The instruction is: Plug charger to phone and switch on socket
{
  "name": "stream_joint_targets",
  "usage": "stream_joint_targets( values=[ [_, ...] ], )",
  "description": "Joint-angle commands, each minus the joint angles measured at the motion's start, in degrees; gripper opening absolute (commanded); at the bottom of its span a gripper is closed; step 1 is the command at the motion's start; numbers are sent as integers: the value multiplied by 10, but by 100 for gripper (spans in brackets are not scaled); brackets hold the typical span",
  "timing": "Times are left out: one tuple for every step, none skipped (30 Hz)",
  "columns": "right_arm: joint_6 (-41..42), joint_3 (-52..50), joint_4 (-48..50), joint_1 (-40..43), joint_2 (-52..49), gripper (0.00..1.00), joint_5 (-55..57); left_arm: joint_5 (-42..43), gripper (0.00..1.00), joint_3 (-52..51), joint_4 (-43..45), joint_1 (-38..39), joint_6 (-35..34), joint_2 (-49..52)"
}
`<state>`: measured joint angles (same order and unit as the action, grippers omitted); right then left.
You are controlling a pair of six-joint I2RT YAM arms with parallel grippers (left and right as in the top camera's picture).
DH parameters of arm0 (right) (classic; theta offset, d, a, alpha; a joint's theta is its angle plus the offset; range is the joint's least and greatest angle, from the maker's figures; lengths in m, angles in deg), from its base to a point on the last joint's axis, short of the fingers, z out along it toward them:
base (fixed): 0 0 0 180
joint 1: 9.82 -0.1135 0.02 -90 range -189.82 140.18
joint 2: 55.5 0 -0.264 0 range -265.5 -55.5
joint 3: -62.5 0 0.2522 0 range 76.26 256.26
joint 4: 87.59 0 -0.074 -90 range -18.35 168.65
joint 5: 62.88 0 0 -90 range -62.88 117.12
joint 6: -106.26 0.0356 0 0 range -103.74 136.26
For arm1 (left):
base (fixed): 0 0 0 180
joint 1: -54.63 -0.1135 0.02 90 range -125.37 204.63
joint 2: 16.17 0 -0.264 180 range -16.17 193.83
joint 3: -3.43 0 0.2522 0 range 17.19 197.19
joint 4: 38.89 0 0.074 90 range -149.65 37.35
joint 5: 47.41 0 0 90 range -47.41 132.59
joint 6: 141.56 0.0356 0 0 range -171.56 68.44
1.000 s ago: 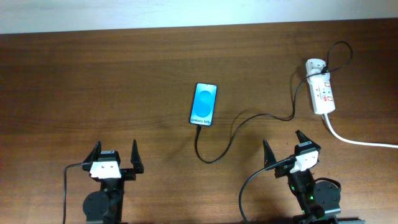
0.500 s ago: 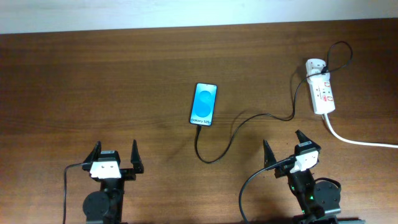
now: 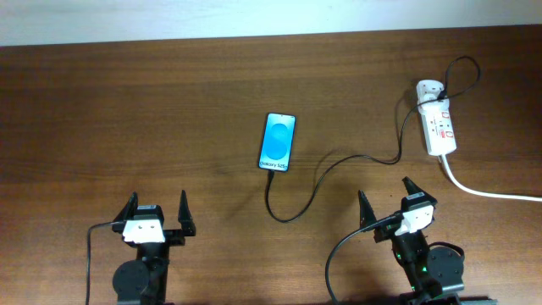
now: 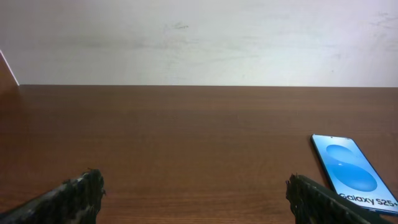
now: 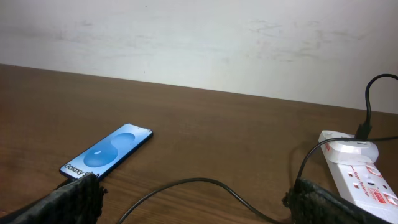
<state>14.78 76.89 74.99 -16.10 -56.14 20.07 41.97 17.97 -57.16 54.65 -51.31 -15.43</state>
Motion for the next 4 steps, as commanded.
stream_joint_targets(
  values=[
    [4, -3, -3, 4, 5, 98, 3, 4, 99, -3, -2, -3, 9, -4],
    [4, -3, -3, 4, 5, 98, 3, 4, 99, -3, -2, -3, 9, -4],
    [4, -3, -3, 4, 5, 98, 3, 4, 99, -3, -2, -3, 9, -4],
    [4, -3, -3, 4, 5, 98, 3, 4, 99, -3, -2, -3, 9, -4]
  ],
)
